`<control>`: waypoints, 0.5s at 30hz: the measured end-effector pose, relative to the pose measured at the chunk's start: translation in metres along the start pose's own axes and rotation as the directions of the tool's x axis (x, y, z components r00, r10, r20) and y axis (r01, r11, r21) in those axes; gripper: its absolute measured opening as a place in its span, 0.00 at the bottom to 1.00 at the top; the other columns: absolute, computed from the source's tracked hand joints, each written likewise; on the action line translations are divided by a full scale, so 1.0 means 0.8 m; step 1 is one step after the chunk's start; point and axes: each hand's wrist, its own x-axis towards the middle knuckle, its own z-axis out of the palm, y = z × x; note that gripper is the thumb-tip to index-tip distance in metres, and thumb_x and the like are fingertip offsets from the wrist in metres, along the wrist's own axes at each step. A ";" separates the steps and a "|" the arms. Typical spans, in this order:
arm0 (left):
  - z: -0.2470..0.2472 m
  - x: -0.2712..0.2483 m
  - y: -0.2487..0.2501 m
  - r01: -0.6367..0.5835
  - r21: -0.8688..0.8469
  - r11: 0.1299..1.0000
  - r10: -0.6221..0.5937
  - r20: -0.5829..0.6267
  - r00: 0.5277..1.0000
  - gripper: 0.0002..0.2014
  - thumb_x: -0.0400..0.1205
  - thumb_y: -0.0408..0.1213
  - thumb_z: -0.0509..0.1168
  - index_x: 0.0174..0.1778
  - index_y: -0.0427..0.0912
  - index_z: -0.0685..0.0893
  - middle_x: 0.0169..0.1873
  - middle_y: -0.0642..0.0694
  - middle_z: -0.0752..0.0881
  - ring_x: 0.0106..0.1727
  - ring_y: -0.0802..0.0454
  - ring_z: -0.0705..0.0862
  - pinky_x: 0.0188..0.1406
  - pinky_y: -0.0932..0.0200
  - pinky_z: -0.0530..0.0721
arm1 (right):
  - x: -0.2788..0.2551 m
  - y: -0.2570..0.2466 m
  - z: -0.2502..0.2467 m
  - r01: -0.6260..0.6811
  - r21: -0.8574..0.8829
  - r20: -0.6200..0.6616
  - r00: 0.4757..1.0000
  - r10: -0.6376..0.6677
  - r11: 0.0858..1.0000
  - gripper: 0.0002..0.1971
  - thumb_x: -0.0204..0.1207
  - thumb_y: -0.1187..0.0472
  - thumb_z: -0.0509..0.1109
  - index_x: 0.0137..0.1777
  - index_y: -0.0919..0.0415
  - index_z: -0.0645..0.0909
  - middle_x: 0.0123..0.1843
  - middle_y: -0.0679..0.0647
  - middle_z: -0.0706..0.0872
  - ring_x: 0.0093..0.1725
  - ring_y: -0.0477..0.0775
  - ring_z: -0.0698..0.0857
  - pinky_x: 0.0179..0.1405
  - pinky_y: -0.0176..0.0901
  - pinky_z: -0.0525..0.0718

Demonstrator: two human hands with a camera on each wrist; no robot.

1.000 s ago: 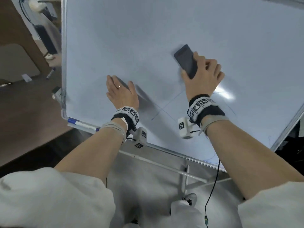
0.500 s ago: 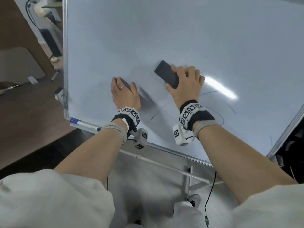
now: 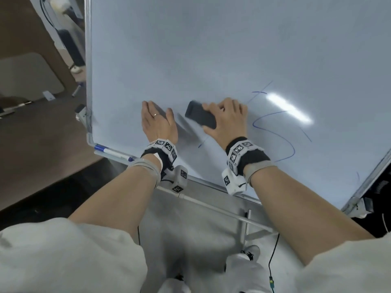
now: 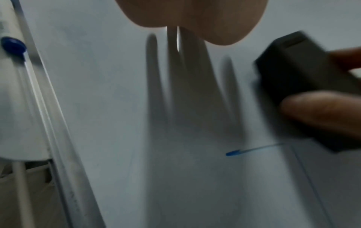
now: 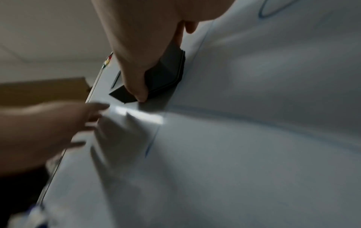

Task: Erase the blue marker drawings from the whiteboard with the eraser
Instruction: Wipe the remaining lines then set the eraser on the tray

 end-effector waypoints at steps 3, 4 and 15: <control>0.004 -0.003 -0.013 0.012 0.005 1.000 -0.012 -0.004 1.000 0.34 0.90 0.51 0.53 0.87 0.34 0.56 0.88 0.39 0.55 0.88 0.43 0.55 0.87 0.48 0.54 | -0.043 -0.008 0.033 0.204 0.040 0.214 0.954 -0.208 0.978 0.29 0.55 0.45 0.84 0.59 0.42 0.82 0.48 0.53 0.78 0.48 0.59 0.76 0.52 0.53 0.66; 0.005 -0.005 -0.018 0.016 0.012 1.000 -0.016 0.000 1.000 0.34 0.90 0.51 0.53 0.87 0.34 0.57 0.88 0.39 0.56 0.88 0.43 0.55 0.87 0.48 0.54 | -0.054 -0.007 0.041 0.250 0.050 0.256 0.933 -0.254 0.967 0.29 0.55 0.45 0.84 0.59 0.42 0.82 0.47 0.53 0.78 0.48 0.59 0.77 0.52 0.53 0.66; 0.021 -0.018 0.033 -0.105 0.014 0.994 0.106 -0.048 0.993 0.34 0.89 0.50 0.54 0.87 0.32 0.56 0.88 0.38 0.55 0.88 0.41 0.55 0.87 0.44 0.55 | -0.010 0.055 -0.031 -0.131 -0.029 -0.140 0.982 0.126 0.991 0.27 0.63 0.44 0.75 0.63 0.47 0.80 0.51 0.55 0.79 0.52 0.62 0.77 0.52 0.54 0.71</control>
